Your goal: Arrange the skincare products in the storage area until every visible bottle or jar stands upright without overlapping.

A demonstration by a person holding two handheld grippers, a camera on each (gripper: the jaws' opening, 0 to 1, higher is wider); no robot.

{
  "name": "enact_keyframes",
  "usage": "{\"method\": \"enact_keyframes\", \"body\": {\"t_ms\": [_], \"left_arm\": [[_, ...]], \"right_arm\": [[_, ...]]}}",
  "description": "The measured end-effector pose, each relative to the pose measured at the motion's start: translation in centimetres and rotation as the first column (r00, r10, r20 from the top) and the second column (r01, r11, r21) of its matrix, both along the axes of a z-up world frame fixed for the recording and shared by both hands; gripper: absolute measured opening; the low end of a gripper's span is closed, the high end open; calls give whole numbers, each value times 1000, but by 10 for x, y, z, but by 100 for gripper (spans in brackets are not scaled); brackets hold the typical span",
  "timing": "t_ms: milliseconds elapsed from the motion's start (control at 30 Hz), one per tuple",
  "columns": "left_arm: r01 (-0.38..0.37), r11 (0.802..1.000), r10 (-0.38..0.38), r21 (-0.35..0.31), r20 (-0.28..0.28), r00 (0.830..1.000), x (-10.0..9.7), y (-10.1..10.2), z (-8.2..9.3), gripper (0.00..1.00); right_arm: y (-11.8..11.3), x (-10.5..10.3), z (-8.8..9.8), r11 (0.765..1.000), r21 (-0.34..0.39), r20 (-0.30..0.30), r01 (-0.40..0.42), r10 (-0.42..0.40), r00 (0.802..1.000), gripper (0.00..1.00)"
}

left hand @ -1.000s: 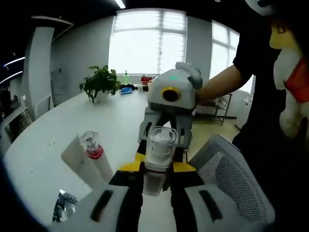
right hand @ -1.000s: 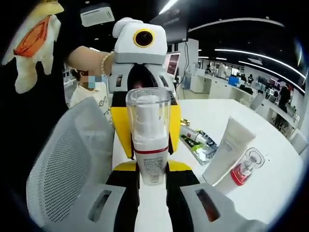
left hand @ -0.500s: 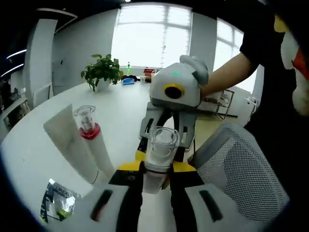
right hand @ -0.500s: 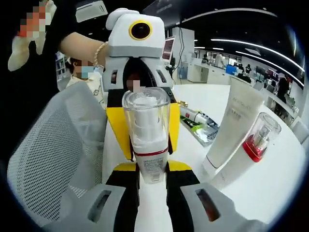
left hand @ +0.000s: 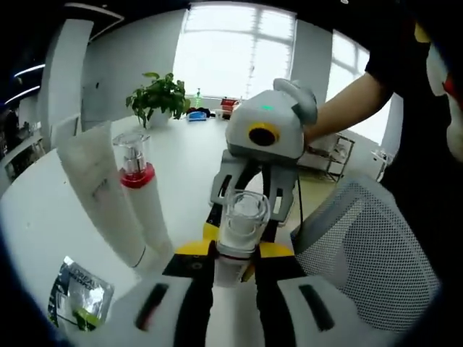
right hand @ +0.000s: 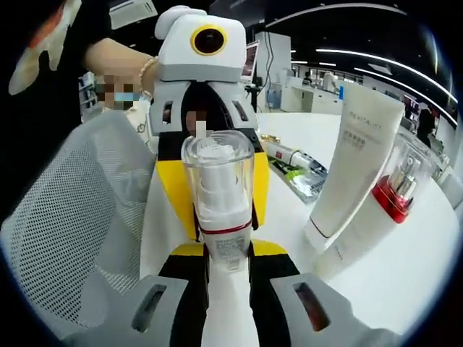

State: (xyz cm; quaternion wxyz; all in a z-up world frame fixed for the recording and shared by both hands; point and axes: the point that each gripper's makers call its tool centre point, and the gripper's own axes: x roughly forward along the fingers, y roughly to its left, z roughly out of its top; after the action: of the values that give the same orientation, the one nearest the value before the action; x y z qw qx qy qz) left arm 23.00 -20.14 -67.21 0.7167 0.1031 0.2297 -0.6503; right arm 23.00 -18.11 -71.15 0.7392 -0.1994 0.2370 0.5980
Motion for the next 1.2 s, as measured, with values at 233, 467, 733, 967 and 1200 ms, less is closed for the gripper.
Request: {"method": "enact_keyframes", "body": {"t_ms": [233, 467, 733, 967, 1200], "left_arm": [[1, 1000, -1, 15, -1, 1000, 3, -1, -9, 14], [2, 1000, -2, 22, -8, 1000, 5, -3, -14, 15], [8, 999, -7, 31, -12, 1000, 3, -5, -17, 15], [10, 999, -9, 32, -13, 1000, 3, -6, -19, 14], [3, 1000, -3, 22, -18, 1000, 6, -10, -18, 14]], "right_arm": [[-1, 2, -7, 1000, -14, -6, -7, 7, 1000, 20], [-3, 2, -12, 1000, -26, -14, -7, 7, 1000, 20], [-7, 1, -19, 998, -59, -14, -16, 15, 1000, 20], [-10, 2, -25, 998, -63, -20, -7, 6, 1000, 20], [-14, 4, -27, 998, -59, -24, -1, 0, 1000, 20]]}}
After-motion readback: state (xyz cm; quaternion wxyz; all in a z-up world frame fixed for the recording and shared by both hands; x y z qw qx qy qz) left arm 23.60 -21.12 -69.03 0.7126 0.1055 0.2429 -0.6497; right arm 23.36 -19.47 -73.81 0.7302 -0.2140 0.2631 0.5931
